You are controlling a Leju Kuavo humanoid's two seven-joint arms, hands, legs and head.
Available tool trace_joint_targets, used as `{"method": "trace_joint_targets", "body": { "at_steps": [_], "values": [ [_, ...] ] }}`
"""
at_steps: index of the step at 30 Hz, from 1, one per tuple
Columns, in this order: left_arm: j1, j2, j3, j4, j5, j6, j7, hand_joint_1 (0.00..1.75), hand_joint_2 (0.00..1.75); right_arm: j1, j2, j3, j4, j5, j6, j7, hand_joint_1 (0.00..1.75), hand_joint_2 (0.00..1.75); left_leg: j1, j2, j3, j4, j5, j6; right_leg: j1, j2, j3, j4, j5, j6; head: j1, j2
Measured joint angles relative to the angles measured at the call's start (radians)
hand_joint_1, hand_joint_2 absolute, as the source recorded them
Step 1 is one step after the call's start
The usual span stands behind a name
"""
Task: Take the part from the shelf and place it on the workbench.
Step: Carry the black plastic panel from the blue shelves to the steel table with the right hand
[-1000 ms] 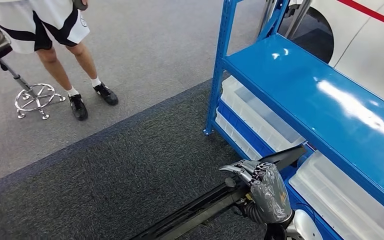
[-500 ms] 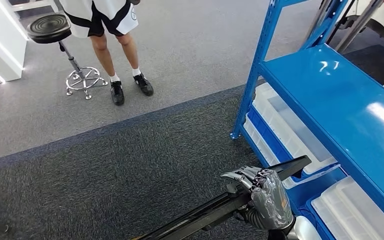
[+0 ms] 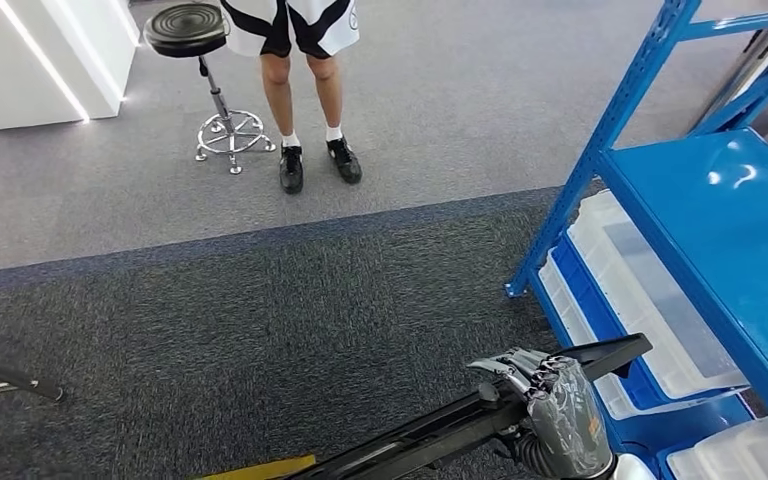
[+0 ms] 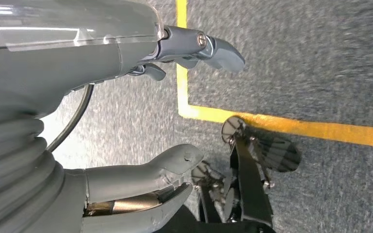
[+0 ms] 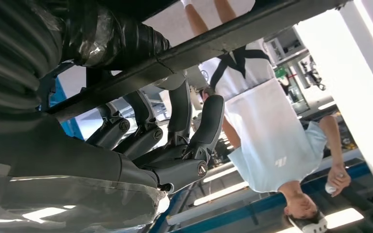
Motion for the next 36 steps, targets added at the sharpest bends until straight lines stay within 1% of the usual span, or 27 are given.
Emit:
{"method": "trace_joint_targets", "body": {
  "at_steps": [2, 4, 6, 7, 8, 10, 12, 13, 14, 15, 16, 18, 19, 21, 22, 24, 25, 26, 27, 28, 29, 30, 31, 32, 34, 35, 36],
  "values": [
    [-0.001, -0.004, 0.0, 0.0, 0.0, 0.003, 0.006, 0.0, 1.75, 0.007, -0.005, -0.012, -0.006, 0.003, -0.002, -0.001, 1.75, 1.75, 0.001, -0.027, -0.007, 0.015, -0.004, -0.01, -0.012, 0.048, 0.053, -0.119, 0.054, 0.006, 0.0, 0.0],
    [-0.002, -0.006, 0.0, 0.0, -0.002, 0.005, 0.01, 0.0, 1.75, 0.014, -0.008, -0.02, -0.011, 0.007, -0.004, -0.002, 1.75, 1.75, 0.002, -0.052, -0.021, 0.026, -0.003, -0.025, -0.014, 0.083, 0.072, -0.17, 0.063, 0.005, 0.0, 0.0],
    [0.001, -0.006, 0.0, 0.0, -0.003, 0.006, 0.01, 0.0, 1.75, 0.019, -0.009, -0.027, -0.015, 0.009, -0.005, -0.002, 1.75, 1.75, 0.005, -0.071, -0.032, 0.026, 0.004, -0.039, -0.009, 0.068, 0.07, -0.172, 0.065, -0.005, 0.0, 0.0],
    [0.003, -0.006, 0.0, 0.0, -0.003, 0.007, 0.01, 0.0, 1.75, 0.02, -0.01, -0.03, -0.017, 0.01, -0.005, -0.002, 1.75, 1.75, 0.005, -0.057, -0.037, 0.031, 0.001, -0.043, -0.009, 0.055, 0.07, -0.175, 0.068, -0.012, 0.0, 0.0],
    [0.004, -0.007, 0.0, 0.0, -0.003, 0.008, 0.009, 0.0, 1.75, 0.022, -0.01, -0.034, -0.02, 0.01, -0.004, -0.002, 1.75, 1.75, 0.004, -0.029, -0.047, 0.05, -0.012, -0.047, -0.008, 0.04, 0.071, -0.178, 0.071, -0.021, 0.0, 0.0],
    [0.002, -0.009, 0.0, 0.0, -0.004, 0.01, 0.006, 0.0, 1.75, 0.029, -0.011, -0.041, -0.026, 0.01, -0.004, -0.002, 1.75, 1.75, 0.001, 0.038, -0.087, 0.143, -0.068, -0.05, -0.002, 0.007, 0.071, -0.182, 0.074, -0.033, -0.001, 0.0],
    [0.0, -0.012, 0.0, 0.0, -0.004, 0.01, 0.005, 0.0, 1.75, 0.034, -0.012, -0.045, -0.028, 0.01, -0.004, -0.002, 1.75, 1.75, 0.003, 0.058, -0.136, 0.261, -0.125, -0.052, 0.007, -0.027, 0.07, -0.182, 0.073, -0.04, -0.002, 0.0],
    [0.0, -0.012, 0.0, 0.0, -0.004, 0.011, 0.005, 0.0, 1.75, 0.035, -0.013, -0.045, -0.029, 0.01, -0.003, -0.002, 1.75, 1.75, 0.003, 0.06, -0.145, 0.29, -0.131, -0.052, 0.01, -0.043, 0.07, -0.182, 0.072, -0.041, -0.002, 0.0],
    [0.001, -0.013, 0.0, 0.0, -0.004, 0.012, 0.005, 0.0, 1.75, 0.036, -0.013, -0.047, -0.029, 0.01, -0.003, -0.002, 1.75, 1.75, 0.003, 0.062, -0.135, 0.282, -0.12, -0.05, 0.013, -0.058, 0.071, -0.182, 0.071, -0.042, -0.002, 0.0],
    [0.002, -0.013, 0.0, 0.0, -0.004, 0.013, 0.005, 0.0, 1.75, 0.036, -0.013, -0.048, -0.03, 0.01, -0.003, -0.002, 1.75, 1.75, 0.001, 0.068, -0.107, 0.238, -0.094, -0.046, 0.015, -0.071, 0.072, -0.182, 0.07, -0.042, -0.002, 0.0],
    [0.003, -0.013, 0.0, 0.0, -0.004, 0.015, 0.005, 0.0, 1.75, 0.036, -0.013, -0.05, -0.031, 0.01, -0.003, -0.003, 1.75, 1.75, -0.002, 0.085, -0.067, 0.169, -0.066, -0.039, 0.016, -0.084, 0.074, -0.182, 0.069, -0.042, -0.002, 0.0],
    [0.001, -0.013, 0.0, 0.0, -0.004, 0.019, 0.006, 0.0, 1.75, 0.038, -0.014, -0.054, -0.034, 0.01, -0.003, -0.004, 1.75, 1.75, -0.016, 0.126, -0.007, 0.055, -0.036, -0.024, 0.02, -0.107, 0.076, -0.182, 0.066, -0.037, -0.001, 0.0],
    [0.0, -0.013, 0.0, 0.0, -0.005, 0.02, 0.006, 0.0, 1.75, 0.038, -0.014, -0.057, -0.034, 0.009, -0.002, -0.004, 1.75, 1.75, -0.023, 0.138, 0.004, 0.029, -0.034, -0.018, 0.021, -0.118, 0.076, -0.183, 0.066, -0.033, -0.001, 0.0],
    [0.001, -0.013, 0.0, 0.0, -0.004, 0.023, 0.007, 0.0, 1.75, 0.037, -0.015, -0.063, -0.036, 0.009, -0.002, -0.005, 1.75, 1.75, -0.027, 0.123, 0.003, 0.019, -0.031, -0.009, 0.022, -0.138, 0.079, -0.186, 0.066, -0.025, -0.001, 0.0],
    [0.003, -0.014, 0.0, 0.0, -0.004, 0.024, 0.007, 0.0, 1.75, 0.036, -0.017, -0.066, -0.037, 0.008, -0.001, -0.006, 1.75, 1.75, -0.025, 0.112, 0.005, 0.011, -0.026, -0.005, 0.02, -0.131, 0.081, -0.184, 0.062, -0.021, -0.001, 0.0],
    [0.003, -0.018, 0.0, 0.0, -0.004, 0.025, 0.007, 0.0, 1.75, 0.038, -0.022, -0.076, -0.041, 0.006, -0.001, -0.008, 1.75, 1.75, -0.019, 0.091, 0.012, -0.006, -0.015, 0.005, 0.016, -0.075, 0.067, -0.143, 0.031, -0.014, 0.0, 0.0],
    [0.002, -0.02, 0.0, 0.0, -0.004, 0.025, 0.006, 0.0, 1.75, 0.041, -0.025, -0.081, -0.043, 0.005, -0.001, -0.008, 1.75, 1.75, -0.016, 0.08, 0.014, -0.01, -0.011, 0.009, 0.013, -0.039, 0.044, -0.092, 0.001, -0.012, 0.0, 0.0],
    [0.0, -0.021, 0.0, 0.0, -0.005, 0.025, 0.005, 0.0, 1.75, 0.044, -0.028, -0.084, -0.044, 0.004, -0.001, -0.009, 1.75, 1.75, -0.015, 0.068, 0.013, -0.011, -0.009, 0.012, 0.012, -0.017, 0.013, -0.03, -0.031, -0.01, 0.0, 0.0],
    [-0.001, -0.021, 0.0, 0.0, -0.005, 0.025, 0.004, 0.0, 1.75, 0.047, -0.03, -0.086, -0.045, 0.003, -0.001, -0.009, 1.75, 1.75, -0.015, 0.055, 0.011, -0.01, -0.008, 0.013, 0.011, -0.009, -0.018, 0.031, -0.055, -0.009, 0.0, 0.0],
    [-0.002, -0.021, 0.0, 0.0, -0.006, 0.025, 0.005, 0.0, 1.75, 0.049, -0.032, -0.087, -0.045, 0.002, -0.001, -0.01, 1.75, 1.75, -0.015, 0.041, 0.01, -0.008, -0.008, 0.014, 0.009, -0.008, -0.038, 0.069, -0.062, -0.006, 0.0, 0.0],
    [-0.001, -0.022, 0.0, 0.0, -0.006, 0.024, 0.005, 0.0, 1.75, 0.051, -0.033, -0.087, -0.045, 0.002, -0.001, -0.01, 1.75, 1.75, -0.014, 0.027, 0.01, -0.005, -0.009, 0.013, 0.007, -0.007, -0.041, 0.07, -0.048, -0.004, 0.0, 0.0],
    [-0.001, -0.023, 0.0, 0.0, -0.006, 0.024, 0.005, 0.0, 1.75, 0.051, -0.033, -0.089, -0.045, 0.002, -0.001, -0.01, 1.75, 1.75, -0.011, 0.011, 0.01, -0.001, -0.01, 0.01, 0.002, -0.004, -0.027, 0.036, -0.016, 0.0, 0.0, 0.0],
    [0.0, -0.024, 0.0, 0.0, -0.006, 0.024, 0.005, 0.0, 1.75, 0.052, -0.034, -0.09, -0.046, 0.002, -0.001, -0.01, 1.75, 1.75, -0.009, -0.004, 0.009, 0.006, -0.013, 0.006, -0.004, 0.007, 0.001, -0.025, 0.023, 0.004, 0.0, 0.0],
    [-0.001, -0.025, 0.0, 0.0, -0.006, 0.024, 0.005, 0.0, 1.75, 0.052, -0.034, -0.092, -0.046, 0.002, -0.001, -0.01, 1.75, 1.75, -0.007, -0.019, 0.005, 0.015, -0.017, 0.0, -0.009, 0.033, 0.028, -0.086, 0.049, 0.009, 0.001, 0.0],
    [-0.002, -0.025, 0.0, 0.0, -0.006, 0.024, 0.005, 0.0, 1.75, 0.054, -0.035, -0.094, -0.047, 0.001, 0.0, -0.011, 1.75, 1.75, -0.005, -0.044, -0.008, 0.032, -0.021, -0.014, -0.015, 0.076, 0.056, -0.154, 0.067, 0.01, 0.001, 0.0],
    [-0.002, -0.025, 0.0, 0.0, -0.006, 0.024, 0.004, 0.0, 1.75, 0.055, -0.036, -0.095, -0.048, 0.001, 0.0, -0.012, 1.75, 1.75, -0.004, -0.057, -0.015, 0.036, -0.019, -0.021, -0.012, 0.084, 0.056, -0.157, 0.063, 0.006, 0.001, 0.0],
    [0.0, -0.025, 0.0, 0.0, -0.007, 0.024, 0.003, 0.0, 1.75, 0.056, -0.037, -0.096, -0.049, 0.001, 0.001, -0.012, 1.75, 1.75, -0.001, -0.069, -0.021, 0.035, -0.016, -0.027, -0.01, 0.073, 0.055, -0.158, 0.064, -0.001, 0.0, 0.0]
  ]
}}
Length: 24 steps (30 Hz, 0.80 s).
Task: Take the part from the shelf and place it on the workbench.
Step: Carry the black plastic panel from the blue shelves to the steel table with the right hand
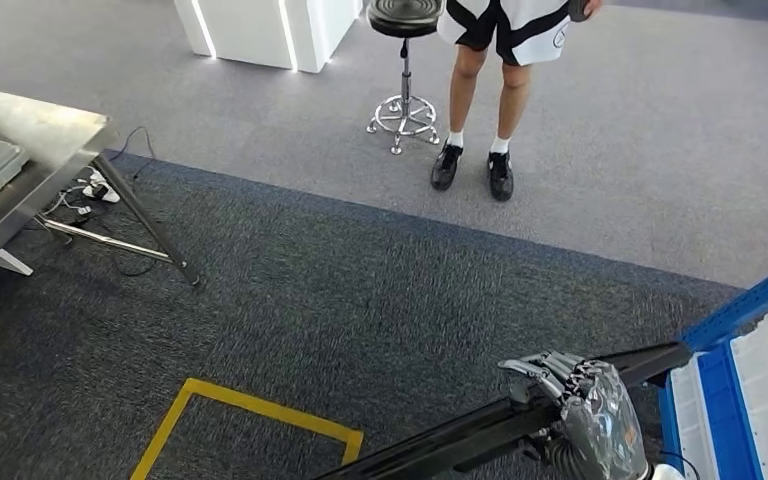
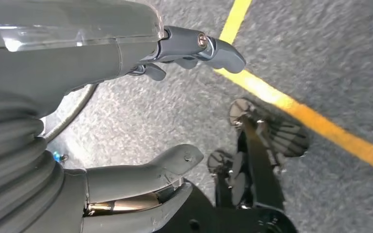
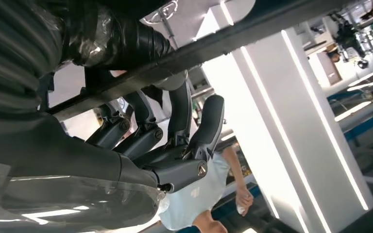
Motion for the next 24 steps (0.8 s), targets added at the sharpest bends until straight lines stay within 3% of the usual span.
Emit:
{"method": "trace_joint_targets", "body": {
  "at_steps": [1, 3, 5, 7, 8, 10, 12, 14, 16, 18, 20, 22, 23, 24],
  "values": [
    [0.003, 0.0, 0.0, 0.0, -0.001, 0.0, -0.001, 0.0, 1.75, 0.0, 0.0, -0.001, -0.001, 0.001, 0.001, 0.0, 1.75, 1.75, 0.002, -0.002, -0.004, 0.001, 0.001, -0.005, 0.001, -0.014, 0.0, -0.002, 0.002, -0.007, 0.0, 0.0],
    [0.005, 0.0, 0.0, 0.0, -0.004, 0.0, -0.004, 0.0, 1.75, 0.004, 0.0, -0.006, -0.003, 0.004, 0.004, -0.001, 1.75, 1.75, 0.0, 0.042, -0.023, 0.036, -0.022, -0.012, 0.002, -0.042, 0.003, -0.008, 0.006, -0.021, -0.001, 0.0],
    [0.002, -0.001, 0.0, 0.0, -0.01, 0.0, -0.001, 0.0, 1.75, 0.017, -0.001, -0.011, -0.006, 0.012, 0.005, -0.001, 1.75, 1.75, -0.002, 0.106, -0.071, 0.143, -0.082, -0.016, 0.009, -0.073, 0.004, -0.011, 0.005, -0.031, -0.002, 0.0],
    [0.001, -0.002, 0.0, 0.0, -0.016, 0.0, 0.006, 0.0, 1.75, 0.035, -0.001, -0.017, -0.008, 0.022, 0.001, 0.0, 1.75, 1.75, 0.0, 0.126, -0.122, 0.254, -0.127, -0.016, 0.018, -0.107, 0.003, -0.011, 0.003, -0.037, -0.002, 0.0],
    [0.002, -0.002, -0.001, 0.0, -0.019, 0.0, 0.009, 0.0, 1.75, 0.043, -0.002, -0.02, -0.009, 0.027, -0.001, 0.001, 1.75, 1.75, 0.0, 0.129, -0.128, 0.27, -0.126, -0.014, 0.021, -0.123, 0.004, -0.011, 0.001, -0.039, -0.002, 0.0],
    [0.005, -0.002, -0.001, 0.0, -0.021, -0.001, 0.013, 0.0, 1.75, 0.054, -0.003, -0.028, -0.014, 0.034, -0.004, 0.003, 1.75, 1.75, -0.004, 0.136, -0.083, 0.194, -0.077, -0.003, 0.026, -0.15, 0.007, -0.011, -0.002, -0.041, -0.002, 0.0],
    [0.004, -0.001, -0.001, 0.0, -0.022, -0.005, 0.015, 0.0, 1.75, 0.061, -0.004, -0.036, -0.021, 0.038, -0.006, 0.004, 1.75, 1.75, -0.02, 0.183, -0.014, 0.062, -0.031, 0.014, 0.029, -0.172, 0.013, -0.012, -0.006, -0.039, -0.002, 0.0],
    [0.0, 0.002, -0.001, 0.0, -0.02, -0.014, 0.014, 0.0, 1.75, 0.061, -0.003, -0.039, -0.024, 0.048, -0.002, 0.004, 1.75, 1.75, -0.036, 0.219, 0.016, -0.003, -0.023, 0.027, 0.031, -0.194, 0.018, -0.017, -0.007, -0.032, -0.002, 0.0],
    [0.0, 0.007, 0.0, 0.0, -0.009, -0.024, 0.011, 0.0, 1.75, 0.039, 0.004, -0.03, -0.019, 0.065, 0.019, 0.005, 1.75, 1.75, -0.035, 0.204, 0.021, -0.018, -0.017, 0.034, 0.032, -0.21, 0.023, -0.022, -0.009, -0.025, -0.002, 0.0],
    [0.0, 0.013, 0.003, 0.0, 0.006, -0.033, 0.01, 0.0, 1.75, -0.012, 0.021, -0.004, 0.0, 0.08, 0.048, 0.014, 1.75, 1.75, -0.027, 0.184, 0.033, -0.039, -0.005, 0.041, 0.03, -0.169, 0.02, -0.002, -0.025, -0.018, -0.001, 0.0],
    [-0.004, 0.02, 0.006, 0.0, 0.01, -0.043, 0.014, 0.0, 1.75, -0.072, 0.044, 0.036, 0.031, 0.085, 0.071, 0.031, 1.75, 1.75, -0.022, 0.163, 0.039, -0.05, 0.003, 0.046, 0.025, -0.105, -0.022, 0.09, -0.076, -0.014, -0.001, 0.0],
    [-0.007, 0.029, 0.006, 0.0, 0.004, -0.051, 0.023, 0.0, 1.75, -0.118, 0.06, 0.077, 0.061, 0.084, 0.084, 0.047, 1.75, 1.75, -0.021, 0.133, 0.037, -0.048, 0.004, 0.049, 0.019, -0.086, -0.083, 0.208, -0.12, -0.009, -0.001, 0.0],
    [-0.008, 0.032, 0.006, 0.0, 0.001, -0.054, 0.027, 0.0, 1.75, -0.134, 0.065, 0.093, 0.073, 0.082, 0.086, 0.052, 1.75, 1.75, -0.02, 0.116, 0.037, -0.046, 0.004, 0.048, 0.015, -0.085, -0.099, 0.234, -0.117, -0.006, -0.001, 0.0],
    [-0.007, 0.035, 0.006, 0.0, -0.002, -0.055, 0.03, 0.0, 1.75, -0.146, 0.067, 0.106, 0.081, 0.079, 0.087, 0.055, 1.75, 1.75, -0.018, 0.097, 0.037, -0.042, 0.002, 0.046, 0.011, -0.084, -0.097, 0.222, -0.094, -0.002, -0.001, 0.0]
  ]
}}
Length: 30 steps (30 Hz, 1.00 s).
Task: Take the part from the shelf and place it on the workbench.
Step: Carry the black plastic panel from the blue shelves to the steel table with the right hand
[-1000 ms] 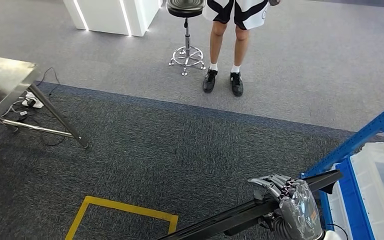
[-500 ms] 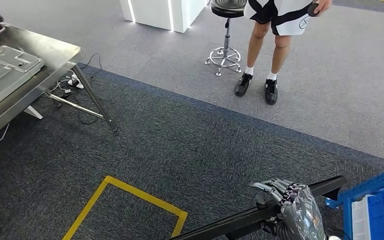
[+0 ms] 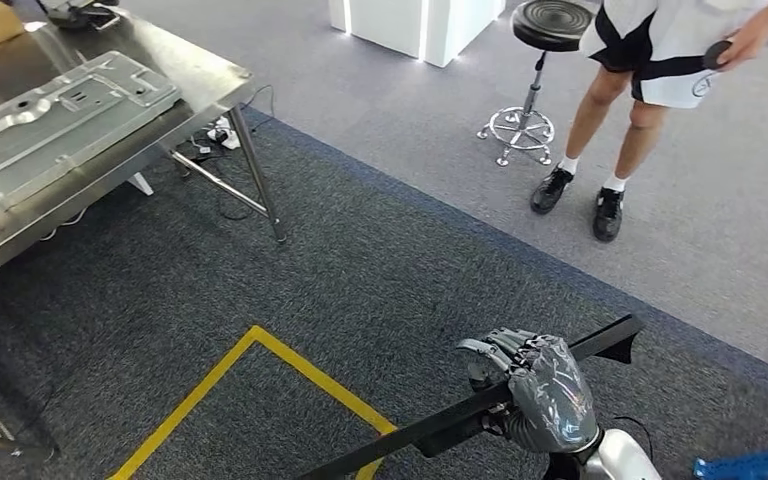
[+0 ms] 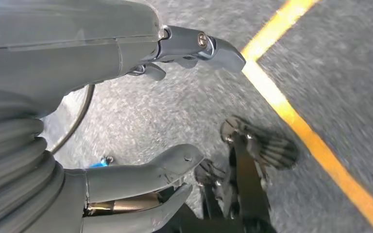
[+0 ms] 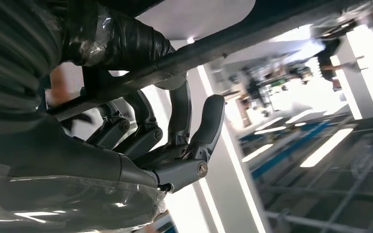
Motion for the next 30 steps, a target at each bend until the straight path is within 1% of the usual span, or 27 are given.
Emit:
{"method": "trace_joint_targets", "body": {
  "at_steps": [1, 3, 4, 5, 6, 7, 8, 10, 11, 12, 13, 14, 15, 16, 17, 18, 19, 20, 21, 23, 24, 25, 26, 27, 28, 29, 30],
  "values": [
    [0.002, 0.002, 0.0, 0.0, -0.002, -0.001, 0.0, 0.0, 1.75, -0.009, 0.001, 0.008, 0.006, -0.003, 0.0, 0.002, 1.75, 1.75, 0.003, -0.018, 0.0, 0.007, -0.003, -0.005, -0.005, 0.006, 0.018, -0.047, 0.039, 0.005, 0.0, 0.0],
    [0.004, 0.004, 0.0, 0.0, -0.006, -0.005, -0.009, 0.0, 1.75, -0.02, 0.002, 0.019, 0.014, -0.008, -0.002, 0.006, 1.75, 1.75, 0.01, -0.053, -0.009, 0.03, -0.014, -0.02, -0.016, 0.055, 0.065, -0.157, 0.092, 0.016, 0.001, 0.0],
    [0.004, 0.005, 0.0, 0.0, -0.008, -0.008, -0.019, 0.0, 1.75, -0.021, 0.002, 0.024, 0.018, -0.011, -0.003, 0.007, 1.75, 1.75, 0.012, -0.069, -0.018, 0.041, -0.017, -0.028, -0.018, 0.08, 0.078, -0.192, 0.1, 0.016, 0.001, 0.0],
    [0.004, 0.007, -0.001, 0.0, -0.008, -0.011, -0.029, 0.0, 1.75, -0.023, 0.002, 0.028, 0.022, -0.012, -0.004, 0.006, 1.75, 1.75, 0.014, -0.083, -0.028, 0.048, -0.018, -0.035, -0.018, 0.096, 0.082, -0.205, 0.095, 0.012, 0.002, 0.0],
    [0.004, 0.007, -0.001, 0.0, -0.009, -0.014, -0.038, 0.0, 1.75, -0.027, 0.003, 0.032, 0.026, -0.013, -0.004, 0.005, 1.75, 1.75, 0.016, -0.095, -0.036, 0.051, -0.016, -0.041, -0.015, 0.096, 0.081, -0.209, 0.092, 0.005, 0.002, 0.0],
    [0.006, 0.007, -0.001, 0.0, -0.011, -0.017, -0.044, 0.0, 1.75, -0.035, 0.006, 0.037, 0.029, -0.014, -0.003, 0.003, 1.75, 1.75, 0.019, -0.106, -0.042, 0.049, -0.013, -0.047, -0.013, 0.085, 0.08, -0.209, 0.092, -0.003, 0.001, 0.0],
    [0.008, 0.006, -0.001, 0.0, -0.014, -0.018, -0.047, 0.0, 1.75, -0.046, 0.01, 0.042, 0.034, -0.015, 0.001, 0.0, 1.75, 1.75, 0.02, -0.102, -0.045, 0.051, -0.013, -0.052, -0.012, 0.073, 0.082, -0.213, 0.094, -0.011, 0.001, 0.0],
    [0.007, 0.004, -0.002, 0.0, -0.019, -0.019, -0.046, 0.0, 1.75, -0.073, 0.023, 0.053, 0.042, -0.018, 0.012, -0.002, 1.75, 1.75, 0.019, -0.052, -0.067, 0.096, -0.037, -0.06, -0.01, 0.047, 0.089, -0.223, 0.097, -0.025, 0.0, 0.0],
    [0.005, 0.003, -0.003, 0.0, -0.02, -0.017, -0.043, 0.0, 1.75, -0.085, 0.03, 0.058, 0.047, -0.021, 0.017, -0.003, 1.75, 1.75, 0.018, -0.016, -0.091, 0.144, -0.062, -0.063, -0.007, 0.032, 0.092, -0.225, 0.097, -0.031, 0.0, 0.0],
    [0.002, 0.003, -0.003, 0.0, -0.019, -0.015, -0.039, 0.0, 1.75, -0.095, 0.034, 0.063, 0.051, -0.024, 0.02, -0.002, 1.75, 1.75, 0.018, 0.01, -0.122, 0.204, -0.089, -0.065, -0.003, 0.016, 0.093, -0.227, 0.096, -0.035, -0.001, 0.0],
    [0.0, 0.003, -0.003, 0.0, -0.017, -0.013, -0.035, 0.0, 1.75, -0.105, 0.038, 0.067, 0.056, -0.027, 0.023, -0.002, 1.75, 1.75, 0.019, 0.022, -0.153, 0.261, -0.11, -0.066, 0.001, 0.001, 0.094, -0.227, 0.094, -0.037, -0.001, 0.0],
    [0.0, 0.003, -0.003, 0.0, -0.015, -0.012, -0.032, 0.0, 1.75, -0.113, 0.041, 0.07, 0.061, -0.029, 0.024, -0.002, 1.75, 1.75, 0.019, 0.027, -0.173, 0.296, -0.116, -0.065, 0.004, -0.015, 0.095, -0.227, 0.092, -0.04, -0.001, 0.0],
    [0.002, 0.003, -0.003, 0.0, -0.012, -0.01, -0.028, 0.0, 1.75, -0.121, 0.044, 0.072, 0.065, -0.03, 0.025, -0.001, 1.75, 1.75, 0.019, 0.03, -0.176, 0.297, -0.104, -0.062, 0.007, -0.03, 0.097, -0.227, 0.089, -0.041, -0.001, 0.0],
    [0.005, 0.003, -0.003, 0.0, -0.01, -0.008, -0.024, 0.0, 1.75, -0.128, 0.046, 0.073, 0.068, -0.032, 0.025, -0.001, 1.75, 1.75, 0.017, 0.034, -0.16, 0.262, -0.076, -0.057, 0.01, -0.043, 0.101, -0.227, 0.086, -0.042, -0.001, 0.0],
    [0.008, 0.004, -0.003, 0.0, -0.008, -0.004, -0.018, 0.0, 1.75, -0.133, 0.048, 0.074, 0.07, -0.034, 0.024, -0.001, 1.75, 1.75, 0.013, 0.046, -0.128, 0.198, -0.039, -0.049, 0.013, -0.056, 0.106, -0.227, 0.082, -0.042, -0.001, 0.0],
    [0.009, 0.005, -0.002, 0.0, -0.006, -0.001, -0.012, 0.0, 1.75, -0.137, 0.048, 0.074, 0.071, -0.038, 0.023, -0.001, 1.75, 1.75, 0.006, 0.068, -0.096, 0.135, -0.015, -0.04, 0.015, -0.069, 0.112, -0.228, 0.078, -0.041, -0.001, 0.0],
    [0.009, 0.007, -0.002, 0.0, -0.004, 0.003, -0.007, 0.0, 1.75, -0.139, 0.048, 0.074, 0.072, -0.043, 0.022, -0.001, 1.75, 1.75, -0.003, 0.09, -0.07, 0.084, 0.001, -0.031, 0.017, -0.081, 0.117, -0.23, 0.075, -0.039, -0.001, 0.0],
    [0.009, 0.008, -0.001, 0.0, -0.003, 0.005, -0.003, 0.0, 1.75, -0.14, 0.048, 0.074, 0.072, -0.047, 0.022, 0.0, 1.75, 1.75, -0.011, 0.105, -0.056, 0.055, 0.004, -0.023, 0.018, -0.093, 0.12, -0.234, 0.073, -0.036, 0.0, 0.0],
    [0.009, 0.01, 0.0, 0.0, -0.003, 0.007, 0.001, 0.0, 1.75, -0.141, 0.048, 0.074, 0.072, -0.051, 0.021, 0.0, 1.75, 1.75, -0.017, 0.11, -0.053, 0.047, 0.0, -0.018, 0.019, -0.104, 0.123, -0.237, 0.072, -0.032, -0.001, 0.0],
    [0.015, 0.013, 0.002, 0.0, -0.004, 0.014, 0.011, 0.0, 1.75, -0.14, 0.047, 0.074, 0.072, -0.054, 0.018, 0.004, 1.75, 1.75, -0.015, 0.089, -0.043, 0.027, 0.006, -0.011, 0.018, -0.119, 0.135, -0.247, 0.069, -0.023, 0.0, 0.0],
    [0.017, 0.014, 0.002, 0.0, -0.006, 0.02, 0.021, 0.0, 1.75, -0.137, 0.043, 0.072, 0.07, -0.053, 0.012, 0.006, 1.75, 1.75, -0.011, 0.078, -0.032, 0.013, 0.011, -0.006, 0.018, -0.106, 0.14, -0.241, 0.06, -0.019, 0.0, 0.0],
    [0.019, 0.014, 0.002, 0.0, -0.008, 0.029, 0.033, 0.0, 1.75, -0.128, 0.037, 0.067, 0.066, -0.052, 0.001, 0.009, 1.75, 1.75, -0.005, 0.067, -0.022, -0.001, 0.015, -0.002, 0.018, -0.081, 0.135, -0.217, 0.044, -0.016, 0.0, 0.0],
    [0.019, 0.014, 0.002, 0.0, -0.008, 0.038, 0.045, 0.0, 1.75, -0.114, 0.027, 0.06, 0.06, -0.05, -0.012, 0.01, 1.75, 1.75, 0.0, 0.055, -0.013, -0.012, 0.019, 0.001, 0.016, -0.049, 0.118, -0.174, 0.02, -0.013, 0.0, 0.0],
    [0.018, 0.014, 0.003, 0.0, -0.007, 0.047, 0.055, 0.0, 1.75, -0.093, 0.015, 0.05, 0.054, -0.049, -0.026, 0.011, 1.75, 1.75, 0.0, 0.042, -0.011, -0.015, 0.019, 0.003, 0.015, -0.02, 0.088, -0.113, -0.007, -0.012, 0.0, 0.0],
    [0.017, 0.014, 0.006, 0.0, -0.005, 0.054, 0.064, 0.0, 1.75, -0.069, 0.002, 0.037, 0.047, -0.047, -0.04, 0.01, 1.75, 1.75, 0.001, 0.028, -0.01, -0.015, 0.018, 0.004, 0.013, -0.005, 0.052, -0.051, -0.029, -0.01, 0.0, 0.0],
    [0.018, 0.014, 0.009, 0.0, -0.004, 0.059, 0.072, 0.0, 1.75, -0.043, -0.013, 0.023, 0.041, -0.046, -0.05, 0.009, 1.75, 1.75, 0.002, 0.011, -0.01, -0.013, 0.016, 0.004, 0.011, 0.001, 0.022, -0.007, -0.037, -0.007, 0.0, 0.0],
    [0.019, 0.013, 0.012, 0.0, -0.003, 0.063, 0.079, 0.0, 1.75, -0.019, -0.026, 0.008, 0.034, -0.045, -0.058, 0.008, 1.75, 1.75, 0.003, -0.005, -0.009, -0.009, 0.013, 0.003, 0.009, 0.003, 0.007, 0.004, -0.025, -0.003, 0.0, 0.0]
  ]
}}
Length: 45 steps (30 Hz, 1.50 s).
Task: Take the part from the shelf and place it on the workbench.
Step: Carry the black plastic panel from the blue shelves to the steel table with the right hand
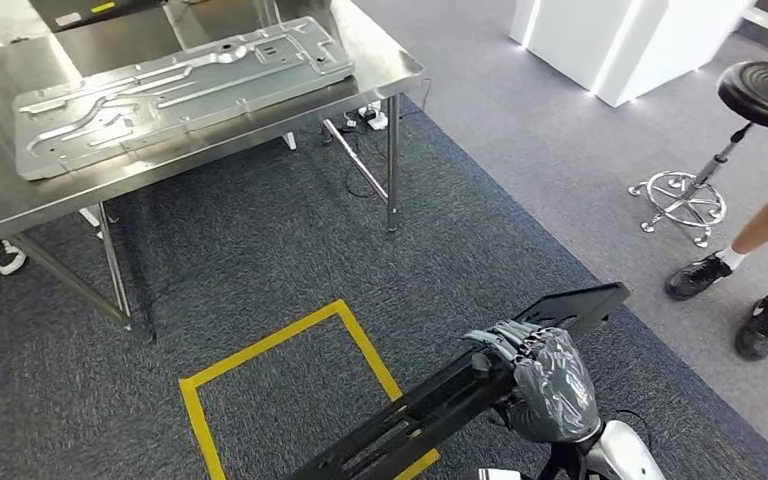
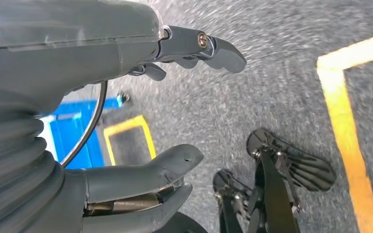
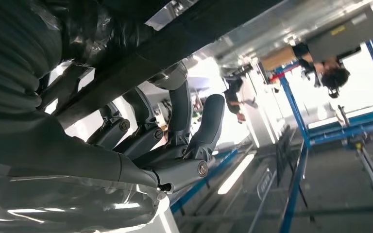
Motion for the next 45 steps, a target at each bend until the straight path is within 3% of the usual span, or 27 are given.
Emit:
{"method": "trace_joint_targets", "body": {
  "at_steps": [2, 4, 6, 10, 14, 16, 18, 20, 22, 24, 25, 27, 29, 30, 31, 32, 34, 36, 38, 40, 42, 44, 45],
  "values": [
    [0.003, -0.004, 0.006, 0.0, 0.0, 0.004, 0.01, 0.0, 1.75, 0.033, -0.023, -0.03, -0.017, 0.002, -0.01, -0.002, 1.75, 1.75, 0.004, -0.029, 0.002, 0.014, -0.011, -0.007, -0.006, 0.011, 0.019, -0.081, 0.076, 0.008, 0.0, 0.0],
    [0.003, -0.009, 0.009, 0.0, 0.0, 0.006, 0.008, 0.0, 1.75, 0.054, -0.044, -0.057, -0.036, 0.004, -0.012, -0.002, 1.75, 1.75, 0.006, -0.053, -0.005, 0.037, -0.024, -0.018, -0.015, 0.056, 0.057, -0.184, 0.127, 0.012, 0.0, 0.0],
    [0.001, -0.013, 0.01, 0.0, 0.0, 0.005, -0.001, 0.0, 1.75, 0.072, -0.062, -0.078, -0.053, 0.007, -0.011, 0.0, 1.75, 1.75, 0.007, -0.075, -0.02, 0.052, -0.03, -0.029, -0.016, 0.085, 0.067, -0.218, 0.126, 0.005, 0.0, 0.0],
    [0.003, -0.017, 0.012, 0.0, 0.0, 0.003, -0.01, 0.0, 1.75, 0.08, -0.077, -0.105, -0.076, 0.009, -0.011, 0.0, 1.75, 1.75, 0.01, -0.101, -0.03, 0.052, -0.029, -0.042, -0.019, 0.058, 0.073, -0.227, 0.129, -0.015, 0.0, 0.0],
    [0.003, -0.017, 0.012, 0.0, 0.0, 0.003, -0.01, 0.0, 1.75, 0.08, -0.078, -0.107, -0.077, 0.009, -0.011, 0.0, 1.75, 1.75, 0.01, -0.097, -0.03, 0.055, -0.03, -0.042, -0.021, 0.054, 0.074, -0.229, 0.129, -0.017, 0.0, 0.0],
    [0.0, -0.021, 0.012, 0.0, 0.0, 0.003, -0.011, 0.0, 1.75, 0.085, -0.082, -0.115, -0.084, 0.01, -0.011, -0.001, 1.75, 1.75, 0.008, -0.034, -0.058, 0.117, -0.066, -0.05, -0.017, 0.033, 0.08, -0.232, 0.128, -0.025, -0.001, 0.0],
    [-0.002, -0.026, 0.012, 0.0, 0.0, 0.002, -0.011, 0.0, 1.75, 0.091, -0.089, -0.126, -0.092, 0.01, -0.011, -0.001, 1.75, 1.75, 0.009, 0.032, -0.122, 0.242, -0.117, -0.059, -0.011, -0.008, 0.088, -0.235, 0.122, -0.034, -0.002, 0.0],
    [-0.002, -0.026, 0.012, 0.0, 0.0, 0.001, -0.012, 0.0, 1.75, 0.094, -0.092, -0.134, -0.099, 0.01, -0.011, -0.001, 1.75, 1.75, -0.001, 0.082, -0.098, 0.181, -0.075, -0.041, -0.003, -0.061, 0.104, -0.237, 0.108, -0.033, -0.002, 0.0],
    [-0.004, -0.026, 0.012, 0.0, -0.004, -0.002, -0.013, 0.0, 1.75, 0.096, -0.094, -0.142, -0.103, 0.004, -0.009, -0.001, 1.75, 1.75, -0.017, 0.123, -0.037, 0.054, -0.019, -0.017, 0.003, -0.102, 0.119, -0.243, 0.099, -0.025, -0.002, 0.0],
    [-0.005, -0.027, 0.012, 0.0, -0.012, -0.009, -0.017, 0.0, 1.75, 0.095, -0.095, -0.151, -0.105, -0.015, -0.004, -0.004, 1.75, 1.75, -0.021, 0.107, -0.032, 0.042, -0.018, -0.009, 0.006, -0.126, 0.13, -0.254, 0.098, -0.016, -0.002, 0.0],
    [-0.003, -0.028, 0.012, 0.0, -0.017, -0.012, -0.021, 0.0, 1.75, 0.095, -0.097, -0.16, -0.106, -0.028, 0.0, -0.006, 1.75, 1.75, -0.018, 0.093, -0.024, 0.03, -0.014, -0.006, 0.005, -0.124, 0.139, -0.257, 0.094, -0.011, -0.001, 0.0],
    [-0.001, -0.031, 0.01, 0.0, -0.025, -0.017, -0.033, 0.0, 1.75, 0.095, -0.102, -0.184, -0.11, -0.044, 0.006, -0.012, 1.75, 1.75, -0.008, 0.068, -0.004, 0.005, -0.005, 0.0, 0.003, -0.076, 0.131, -0.221, 0.069, -0.003, -0.001, 0.0],
    [-0.004, -0.035, 0.008, 0.0, -0.032, -0.019, -0.043, 0.0, 1.75, 0.099, -0.104, -0.206, -0.111, -0.05, 0.012, -0.017, 1.75, 1.75, -0.003, 0.044, 0.004, -0.004, -0.003, 0.004, 0.001, -0.016, 0.071, -0.11, 0.02, 0.0, 0.0, 0.0],
    [-0.006, -0.036, 0.006, 0.0, -0.037, -0.02, -0.045, 0.0, 1.75, 0.102, -0.103, -0.214, -0.111, -0.05, 0.016, -0.02, 1.75, 1.75, -0.003, 0.03, 0.004, -0.003, -0.004, 0.005, 0.001, -0.006, 0.033, -0.05, 0.001, 0.002, 0.0, 0.0],
    [-0.007, -0.039, 0.005, 0.0, -0.042, -0.02, -0.046, 0.0, 1.75, 0.105, -0.102, -0.221, -0.11, -0.05, 0.022, -0.023, 1.75, 1.75, -0.003, 0.015, 0.004, -0.001, -0.006, 0.005, 0.0, -0.003, 0.006, -0.014, -0.002, 0.004, 0.0, 0.0],
    [-0.007, -0.042, 0.004, 0.0, -0.047, -0.02, -0.045, 0.0, 1.75, 0.108, -0.101, -0.227, -0.109, -0.049, 0.028, -0.026, 1.75, 1.75, -0.002, -0.001, 0.005, 0.002, -0.008, 0.004, -0.001, -0.001, -0.005, -0.012, 0.016, 0.006, 0.0, 0.0],
    [-0.006, -0.049, 0.0, 0.0, -0.053, -0.02, -0.039, 0.0, 1.75, 0.108, -0.097, -0.239, -0.109, -0.048, 0.043, -0.033, 1.75, 1.75, 0.0, -0.032, 0.008, 0.015, -0.017, -0.003, -0.007, 0.013, 0.022, -0.102, 0.093, 0.011, 0.001, 0.0],
    [-0.005, -0.053, -0.003, 0.0, -0.056, -0.019, -0.03, 0.0, 1.75, 0.105, -0.094, -0.251, -0.106, -0.057, 0.057, -0.039, 1.75, 1.75, 0.0, -0.058, 0.0, 0.034, -0.028, -0.013, -0.016, 0.062, 0.06, -0.198, 0.137, 0.011, 0.0, 0.0],
    [-0.005, -0.053, -0.005, 0.0, -0.057, -0.019, -0.019, 0.0, 1.75, 0.097, -0.091, -0.261, -0.1, -0.073, 0.072, -0.045, 1.75, 1.75, 0.002, -0.082, -0.014, 0.045, -0.032, -0.023, -0.016, 0.088, 0.07, -0.225, 0.132, 0.005, 0.0, 0.0],
    [-0.004, -0.052, -0.008, 0.0, -0.062, -0.02, -0.01, 0.0, 1.75, 0.081, -0.089, -0.269, -0.095, -0.086, 0.087, -0.05, 1.75, 1.75, 0.005, -0.098, -0.021, 0.048, -0.031, -0.031, -0.016, 0.067, 0.074, -0.23, 0.131, -0.007, 0.0, 0.0],
    [-0.003, -0.051, -0.012, 0.0, -0.066, -0.025, -0.005, 0.0, 1.75, 0.064, -0.087, -0.277, -0.093, -0.094, 0.096, -0.052, 1.75, 1.75, 0.003, -0.056, -0.039, 0.083, -0.05, -0.041, -0.018, 0.04, 0.082, -0.235, 0.129, -0.019, -0.002, 0.0],
    [-0.006, -0.052, -0.013, 0.0, -0.066, -0.031, -0.002, 0.0, 1.75, 0.06, -0.086, -0.286, -0.091, -0.098, 0.099, -0.052, 1.75, 1.75, 0.004, 0.01, -0.094, 0.19, -0.098, -0.052, -0.016, 0.009, 0.09, -0.238, 0.124, -0.029, -0.005, 0.0],
    [-0.007, -0.052, -0.014, 0.0, -0.066, -0.034, -0.001, 0.0, 1.75, 0.06, -0.086, -0.291, -0.09, -0.099, 0.099, -0.052, 1.75, 1.75, 0.007, 0.027, -0.13, 0.253, -0.121, -0.056, -0.013, -0.007, 0.092, -0.238, 0.121, -0.031, -0.005, 0.0]
  ]
}}
